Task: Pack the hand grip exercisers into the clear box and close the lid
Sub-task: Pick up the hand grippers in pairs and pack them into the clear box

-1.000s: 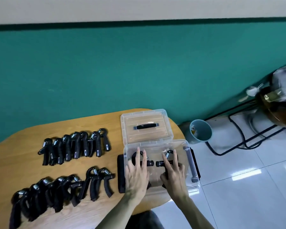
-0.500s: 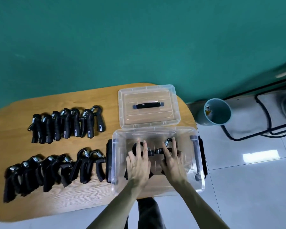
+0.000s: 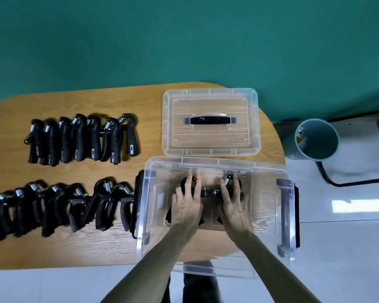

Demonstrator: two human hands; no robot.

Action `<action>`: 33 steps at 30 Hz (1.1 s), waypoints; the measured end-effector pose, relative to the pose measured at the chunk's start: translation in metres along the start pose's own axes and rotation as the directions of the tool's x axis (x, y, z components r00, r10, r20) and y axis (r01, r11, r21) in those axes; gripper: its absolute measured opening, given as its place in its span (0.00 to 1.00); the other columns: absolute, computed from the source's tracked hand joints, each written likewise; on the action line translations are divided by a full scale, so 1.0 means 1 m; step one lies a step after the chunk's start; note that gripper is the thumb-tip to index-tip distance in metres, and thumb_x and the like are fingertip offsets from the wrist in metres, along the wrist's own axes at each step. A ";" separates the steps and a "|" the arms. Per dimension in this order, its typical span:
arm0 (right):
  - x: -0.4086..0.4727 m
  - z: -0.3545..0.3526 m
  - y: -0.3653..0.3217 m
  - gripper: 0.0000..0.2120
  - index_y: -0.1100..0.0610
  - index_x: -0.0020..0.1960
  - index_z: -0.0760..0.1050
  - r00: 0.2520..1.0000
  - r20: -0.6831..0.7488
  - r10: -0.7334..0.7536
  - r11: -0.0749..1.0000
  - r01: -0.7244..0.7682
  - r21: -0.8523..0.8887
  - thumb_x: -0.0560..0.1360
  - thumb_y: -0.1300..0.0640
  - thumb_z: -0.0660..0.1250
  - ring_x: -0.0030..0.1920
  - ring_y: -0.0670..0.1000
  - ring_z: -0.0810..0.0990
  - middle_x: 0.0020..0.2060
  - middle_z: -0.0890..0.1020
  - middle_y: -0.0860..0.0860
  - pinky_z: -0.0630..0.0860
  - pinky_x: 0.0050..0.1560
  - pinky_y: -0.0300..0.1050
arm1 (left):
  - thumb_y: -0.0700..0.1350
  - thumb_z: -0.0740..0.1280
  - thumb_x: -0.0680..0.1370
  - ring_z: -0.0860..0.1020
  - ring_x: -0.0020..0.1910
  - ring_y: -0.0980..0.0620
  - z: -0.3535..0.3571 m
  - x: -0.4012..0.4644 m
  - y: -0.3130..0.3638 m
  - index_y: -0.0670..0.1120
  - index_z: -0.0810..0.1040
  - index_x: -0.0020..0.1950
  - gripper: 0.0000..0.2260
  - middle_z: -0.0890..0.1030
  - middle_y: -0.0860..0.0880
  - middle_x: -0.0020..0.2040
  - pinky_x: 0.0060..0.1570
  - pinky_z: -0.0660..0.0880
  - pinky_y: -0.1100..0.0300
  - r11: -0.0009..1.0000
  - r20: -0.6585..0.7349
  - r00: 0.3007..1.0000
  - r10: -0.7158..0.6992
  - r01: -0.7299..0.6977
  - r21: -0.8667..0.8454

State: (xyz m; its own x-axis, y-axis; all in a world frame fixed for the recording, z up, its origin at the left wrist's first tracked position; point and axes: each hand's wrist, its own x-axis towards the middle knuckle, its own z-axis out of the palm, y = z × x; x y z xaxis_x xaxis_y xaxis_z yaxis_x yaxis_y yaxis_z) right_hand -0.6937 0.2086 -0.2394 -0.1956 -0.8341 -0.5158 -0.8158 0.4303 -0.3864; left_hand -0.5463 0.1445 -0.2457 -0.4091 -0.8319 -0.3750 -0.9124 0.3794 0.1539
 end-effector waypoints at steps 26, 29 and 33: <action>-0.057 -0.090 -0.072 0.34 0.58 0.81 0.55 0.950 -0.263 -0.167 0.950 0.084 -0.300 0.76 0.54 0.58 0.70 0.69 0.69 0.74 0.67 0.65 0.60 0.71 0.67 | 0.56 0.51 0.82 0.71 0.73 0.40 -0.128 -0.048 -0.007 0.44 0.67 0.79 0.28 0.67 0.41 0.79 0.69 0.71 0.42 0.992 -0.020 0.993 0.117 -0.116 0.056; -0.066 -0.107 -0.093 0.32 0.57 0.80 0.58 0.944 -0.283 -0.171 0.948 0.079 -0.309 0.76 0.56 0.53 0.68 0.68 0.71 0.71 0.70 0.63 0.66 0.69 0.66 | 0.55 0.53 0.82 0.72 0.72 0.40 -0.152 -0.061 -0.019 0.43 0.69 0.77 0.27 0.69 0.42 0.77 0.68 0.73 0.43 0.993 -0.023 0.993 0.116 -0.115 0.038; -0.075 -0.119 -0.129 0.28 0.57 0.77 0.63 0.928 -0.299 -0.220 0.927 0.104 -0.359 0.76 0.55 0.54 0.65 0.68 0.72 0.69 0.74 0.63 0.70 0.63 0.66 | 0.55 0.53 0.81 0.76 0.68 0.39 -0.177 -0.073 -0.051 0.42 0.70 0.76 0.28 0.70 0.41 0.77 0.59 0.78 0.44 0.997 -0.030 0.997 0.066 -0.067 -0.030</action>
State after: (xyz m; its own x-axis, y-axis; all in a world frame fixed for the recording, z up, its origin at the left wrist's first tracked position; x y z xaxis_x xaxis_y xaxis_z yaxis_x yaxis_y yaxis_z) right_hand -0.6387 0.1741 -0.0598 -0.1647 -0.9725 -0.1648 -0.9725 0.1880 -0.1374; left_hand -0.4724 0.1139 -0.0649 -0.4685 -0.8170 -0.3363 -0.8831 0.4218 0.2055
